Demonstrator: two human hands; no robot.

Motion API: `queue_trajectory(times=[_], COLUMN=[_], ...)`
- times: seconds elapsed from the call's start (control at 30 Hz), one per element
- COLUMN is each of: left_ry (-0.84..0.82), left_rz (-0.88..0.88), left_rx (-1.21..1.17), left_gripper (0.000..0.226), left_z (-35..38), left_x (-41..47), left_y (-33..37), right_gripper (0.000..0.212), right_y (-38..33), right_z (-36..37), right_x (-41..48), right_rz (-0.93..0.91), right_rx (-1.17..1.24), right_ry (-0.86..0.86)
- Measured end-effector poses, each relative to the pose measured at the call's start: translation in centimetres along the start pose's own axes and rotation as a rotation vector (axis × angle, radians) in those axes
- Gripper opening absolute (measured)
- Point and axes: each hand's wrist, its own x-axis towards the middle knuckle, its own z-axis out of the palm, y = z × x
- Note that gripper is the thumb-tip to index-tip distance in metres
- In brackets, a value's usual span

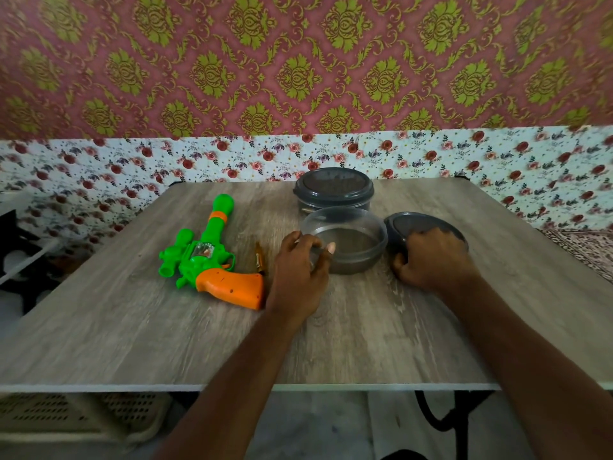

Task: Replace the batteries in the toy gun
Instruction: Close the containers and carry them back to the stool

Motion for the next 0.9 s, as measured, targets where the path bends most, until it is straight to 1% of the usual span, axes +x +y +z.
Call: queue_trajectory(times=[0.03, 0.07, 0.13, 0.2, 0.33, 0.4, 0.47, 0.5, 0.57, 0.6, 0.7, 0.77, 0.83, 0.9], left_ry=[0.001, -0.001, -0.003, -0.002, -0.019, -0.016, -0.02, -0.029, -0.053, -0.06, -0.078, -0.059, -0.04, -0.032], left_rz=[-0.004, -0.003, 0.005, 0.011, 0.011, 0.011, 0.01, 0.006, 0.005, 0.012, -0.003, -0.029, -0.033, -0.021], left_rx=[-0.007, -0.013, -0.015, -0.01, -0.001, -0.007, -0.004, -0.003, -0.001, 0.002, -0.015, -0.029, -0.03, -0.027], left_gripper=[0.038, 0.036, 0.03, 0.028, 0.044, 0.046, 0.047, 0.048, 0.048, 0.048, 0.04, 0.035, 0.038, 0.042], left_z=[0.0, -0.1, -0.2, -0.2, 0.2, 0.3, 0.3, 0.2, 0.2, 0.2, 0.0, -0.2, -0.3, -0.5], left_x=[0.0, -0.1, -0.1, 0.0, 0.1, 0.0, 0.0, 0.0, 0.1, 0.1, 0.0, -0.2, -0.2, -0.3], left_y=[0.1, 0.2, 0.4, 0.3, -0.2, -0.2, -0.2, -0.3, -0.3, -0.2, 0.0, 0.3, 0.6, 0.8], right_gripper=[0.026, 0.03, 0.04, 0.043, 0.038, 0.035, 0.033, 0.03, 0.02, 0.021, 0.034, 0.038, 0.039, 0.043], right_y=[0.3, 0.5, 1.0, 1.1, 0.7, 0.8, 1.0, 1.1, 0.8, 0.5, -0.7, -1.1, -1.4, -1.5], right_z=[0.1, 0.1, 0.4, 0.7, 1.7, 2.1, 2.6, 2.8, 3.1, 3.2, 3.4, 3.5, 3.6, 3.7], right_x=[-0.2, -0.4, -0.6, -0.8, -0.5, -0.2, 0.0, 0.0, -0.1, -0.1, -0.1, -0.1, -0.1, -0.2], right_rz=[-0.006, 0.004, 0.056, 0.115, 0.141, 0.137, 0.087, 0.038, -0.114, -0.205, -0.447, -0.548, -0.59, -0.587], right_rx=[-0.015, -0.026, -0.02, 0.03, 0.148, 0.174, 0.193, 0.191, 0.178, 0.167, 0.127, 0.111, 0.143, 0.215], right_ry=[0.022, 0.059, 0.163, 0.24, 0.424, 0.498, 0.603, 0.686, 0.842, 0.887, 0.883, 0.852, 0.798, 0.746])
